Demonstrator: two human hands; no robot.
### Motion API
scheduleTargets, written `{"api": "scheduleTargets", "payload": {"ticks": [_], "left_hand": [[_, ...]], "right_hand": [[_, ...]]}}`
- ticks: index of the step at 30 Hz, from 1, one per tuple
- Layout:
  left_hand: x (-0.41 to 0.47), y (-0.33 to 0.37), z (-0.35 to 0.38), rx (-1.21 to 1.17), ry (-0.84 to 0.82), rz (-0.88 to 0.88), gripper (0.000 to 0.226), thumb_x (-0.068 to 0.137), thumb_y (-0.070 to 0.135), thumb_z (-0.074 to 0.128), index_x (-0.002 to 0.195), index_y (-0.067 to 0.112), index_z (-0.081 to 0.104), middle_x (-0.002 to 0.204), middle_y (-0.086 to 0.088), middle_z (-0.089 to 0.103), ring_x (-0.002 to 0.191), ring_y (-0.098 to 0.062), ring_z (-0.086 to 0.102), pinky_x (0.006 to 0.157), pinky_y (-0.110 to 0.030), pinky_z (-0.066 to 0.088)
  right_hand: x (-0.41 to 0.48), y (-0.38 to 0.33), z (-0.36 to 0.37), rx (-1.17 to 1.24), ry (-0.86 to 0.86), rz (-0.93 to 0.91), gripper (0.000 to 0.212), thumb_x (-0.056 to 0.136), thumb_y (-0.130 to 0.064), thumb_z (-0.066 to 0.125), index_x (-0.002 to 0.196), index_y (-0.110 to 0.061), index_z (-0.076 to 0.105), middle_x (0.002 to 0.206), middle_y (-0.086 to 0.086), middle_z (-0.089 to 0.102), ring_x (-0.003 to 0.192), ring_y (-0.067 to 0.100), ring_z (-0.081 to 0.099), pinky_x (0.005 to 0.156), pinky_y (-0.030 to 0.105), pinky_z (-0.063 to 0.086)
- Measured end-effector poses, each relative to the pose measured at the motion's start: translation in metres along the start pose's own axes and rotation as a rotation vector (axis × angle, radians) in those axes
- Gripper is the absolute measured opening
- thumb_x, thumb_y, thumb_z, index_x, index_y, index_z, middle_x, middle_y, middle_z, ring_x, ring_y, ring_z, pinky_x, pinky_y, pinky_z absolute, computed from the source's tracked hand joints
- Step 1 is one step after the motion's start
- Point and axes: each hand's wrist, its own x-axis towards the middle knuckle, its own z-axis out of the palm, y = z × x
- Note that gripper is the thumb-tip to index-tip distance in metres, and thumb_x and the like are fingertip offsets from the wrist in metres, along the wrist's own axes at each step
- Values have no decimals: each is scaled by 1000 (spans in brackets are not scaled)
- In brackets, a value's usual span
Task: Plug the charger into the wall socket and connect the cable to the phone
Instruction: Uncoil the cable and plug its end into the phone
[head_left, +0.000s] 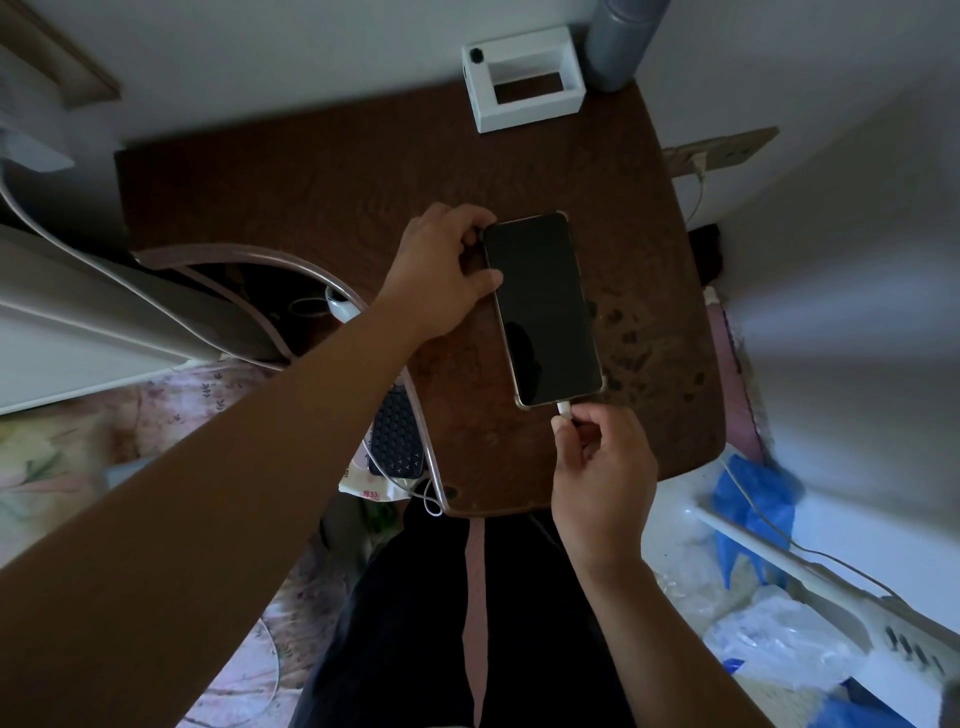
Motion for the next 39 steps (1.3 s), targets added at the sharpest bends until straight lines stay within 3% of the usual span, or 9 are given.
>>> {"api": "scheduleTargets", "payload": {"ticks": [2, 7, 21, 30, 39], "left_hand": [[0, 0, 0, -1, -2, -5, 52, 80, 24, 69, 130, 22, 52, 116, -4, 50, 108, -23, 49, 98, -40, 46], [-1, 2, -1, 1, -5, -7, 53, 81, 23, 69, 131, 21, 52, 119, -8, 51, 110, -25, 50, 99, -41, 45], [-3, 3, 2, -10, 20, -4, 54, 83, 22, 68, 134, 20, 50, 119, -7, 51, 109, -25, 50, 101, -43, 44], [-2, 1, 3, -38, 31, -6, 55, 82, 22, 69, 134, 21, 51, 110, 2, 46, 108, -24, 50, 100, -43, 45], [-2, -3, 4, -45, 45, 4, 54, 81, 22, 69, 132, 20, 52, 112, 0, 48, 109, -22, 49, 101, -41, 44]], "right_hand": [[1, 0, -1, -2, -10, -10, 9, 86, -15, 71, 93, -8, 70, 90, 5, 70, 72, 12, 61, 60, 11, 42], [2, 0, 0, 12, -20, -28, 8, 86, -13, 71, 92, -7, 69, 90, 6, 70, 73, 17, 64, 59, 29, 54], [6, 0, -4, 3, -59, -49, 11, 86, -17, 71, 94, -9, 71, 89, 4, 70, 75, 15, 65, 62, 28, 56], [7, -2, -5, -5, -64, -58, 13, 85, -18, 73, 94, -9, 72, 89, 4, 72, 76, 13, 66, 64, 24, 56], [9, 0, -7, 16, -73, -74, 13, 83, -14, 74, 93, -6, 72, 89, 6, 72, 74, 15, 67, 65, 34, 60]]}}
